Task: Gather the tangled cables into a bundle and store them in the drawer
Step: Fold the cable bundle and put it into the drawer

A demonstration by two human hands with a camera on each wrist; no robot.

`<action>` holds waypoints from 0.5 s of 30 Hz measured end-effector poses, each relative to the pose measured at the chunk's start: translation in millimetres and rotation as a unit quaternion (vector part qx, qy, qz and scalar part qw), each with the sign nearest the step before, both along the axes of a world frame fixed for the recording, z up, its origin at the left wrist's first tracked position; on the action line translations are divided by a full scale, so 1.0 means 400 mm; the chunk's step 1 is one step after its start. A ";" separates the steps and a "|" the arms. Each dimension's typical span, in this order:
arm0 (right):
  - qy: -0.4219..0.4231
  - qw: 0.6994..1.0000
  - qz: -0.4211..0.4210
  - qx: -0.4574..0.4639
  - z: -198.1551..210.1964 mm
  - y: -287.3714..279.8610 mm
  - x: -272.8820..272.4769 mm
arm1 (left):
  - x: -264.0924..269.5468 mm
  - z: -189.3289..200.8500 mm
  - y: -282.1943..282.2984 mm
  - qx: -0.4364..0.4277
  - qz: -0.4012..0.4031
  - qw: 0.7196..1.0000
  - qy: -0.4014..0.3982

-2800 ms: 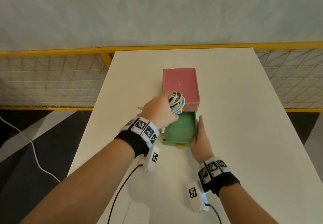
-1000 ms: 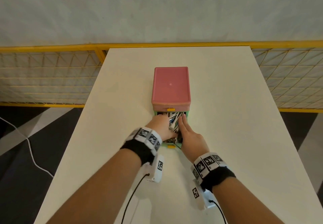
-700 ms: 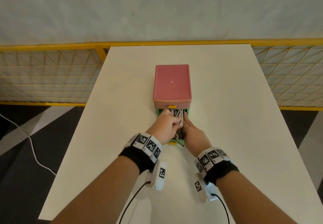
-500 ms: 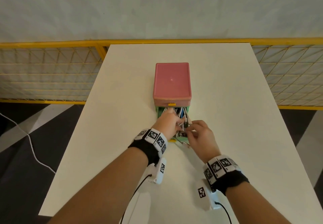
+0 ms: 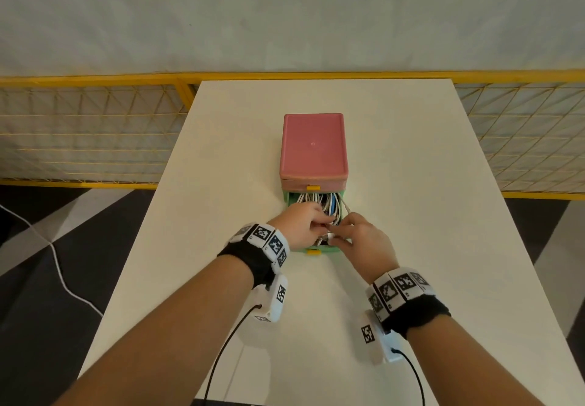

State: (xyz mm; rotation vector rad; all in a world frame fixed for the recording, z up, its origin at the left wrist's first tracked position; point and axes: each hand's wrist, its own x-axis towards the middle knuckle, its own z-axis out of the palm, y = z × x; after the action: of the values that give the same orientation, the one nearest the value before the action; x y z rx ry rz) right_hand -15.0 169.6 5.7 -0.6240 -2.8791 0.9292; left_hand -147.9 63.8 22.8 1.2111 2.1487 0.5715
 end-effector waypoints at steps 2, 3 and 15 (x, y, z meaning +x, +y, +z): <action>-0.038 0.998 0.007 0.048 0.007 -0.006 -0.013 | -0.003 0.004 -0.009 -0.001 -0.030 1.000 0.006; -0.052 0.997 0.009 0.060 0.008 -0.009 -0.017 | -0.008 0.004 -0.013 -0.006 -0.042 0.999 0.015; 0.110 0.969 -0.189 -0.117 -0.038 0.013 -0.019 | -0.013 0.006 0.000 -0.024 -0.023 0.999 0.026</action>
State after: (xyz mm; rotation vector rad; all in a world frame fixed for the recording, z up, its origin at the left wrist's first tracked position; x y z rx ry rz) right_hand -22.7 174.6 -9.4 -0.9767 -2.3585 1.1929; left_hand -153.3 63.6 25.4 1.2592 2.1592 0.4706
